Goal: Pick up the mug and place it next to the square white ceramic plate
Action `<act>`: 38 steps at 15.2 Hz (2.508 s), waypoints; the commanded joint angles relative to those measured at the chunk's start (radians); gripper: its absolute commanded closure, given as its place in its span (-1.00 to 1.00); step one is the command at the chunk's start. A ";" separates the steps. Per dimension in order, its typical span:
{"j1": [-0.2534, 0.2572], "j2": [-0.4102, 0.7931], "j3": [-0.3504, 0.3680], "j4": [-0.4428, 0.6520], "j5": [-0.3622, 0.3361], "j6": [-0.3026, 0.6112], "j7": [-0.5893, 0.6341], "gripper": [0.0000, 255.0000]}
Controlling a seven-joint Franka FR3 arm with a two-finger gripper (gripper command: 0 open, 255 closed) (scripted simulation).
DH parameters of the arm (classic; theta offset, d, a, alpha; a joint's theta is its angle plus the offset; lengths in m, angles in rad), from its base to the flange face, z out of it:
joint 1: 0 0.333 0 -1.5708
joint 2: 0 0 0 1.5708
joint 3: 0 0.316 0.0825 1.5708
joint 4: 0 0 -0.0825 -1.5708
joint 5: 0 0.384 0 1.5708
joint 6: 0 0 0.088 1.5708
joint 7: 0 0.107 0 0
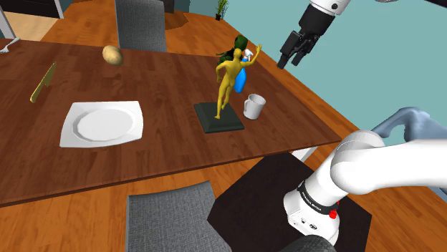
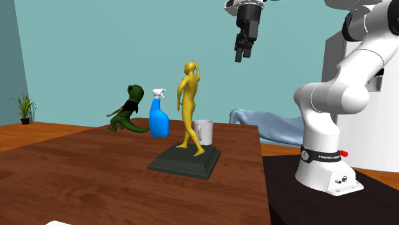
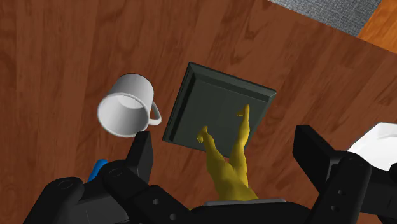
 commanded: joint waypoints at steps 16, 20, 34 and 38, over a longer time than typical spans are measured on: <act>-0.030 0.317 -0.267 -0.115 -0.066 0.377 -0.292 -1.00; -0.025 0.451 -0.338 -0.095 -0.047 0.472 -0.383 -1.00; -0.003 0.693 -0.420 -0.093 0.050 0.676 -0.533 -1.00; -0.003 0.693 -0.420 -0.093 0.050 0.676 -0.533 -1.00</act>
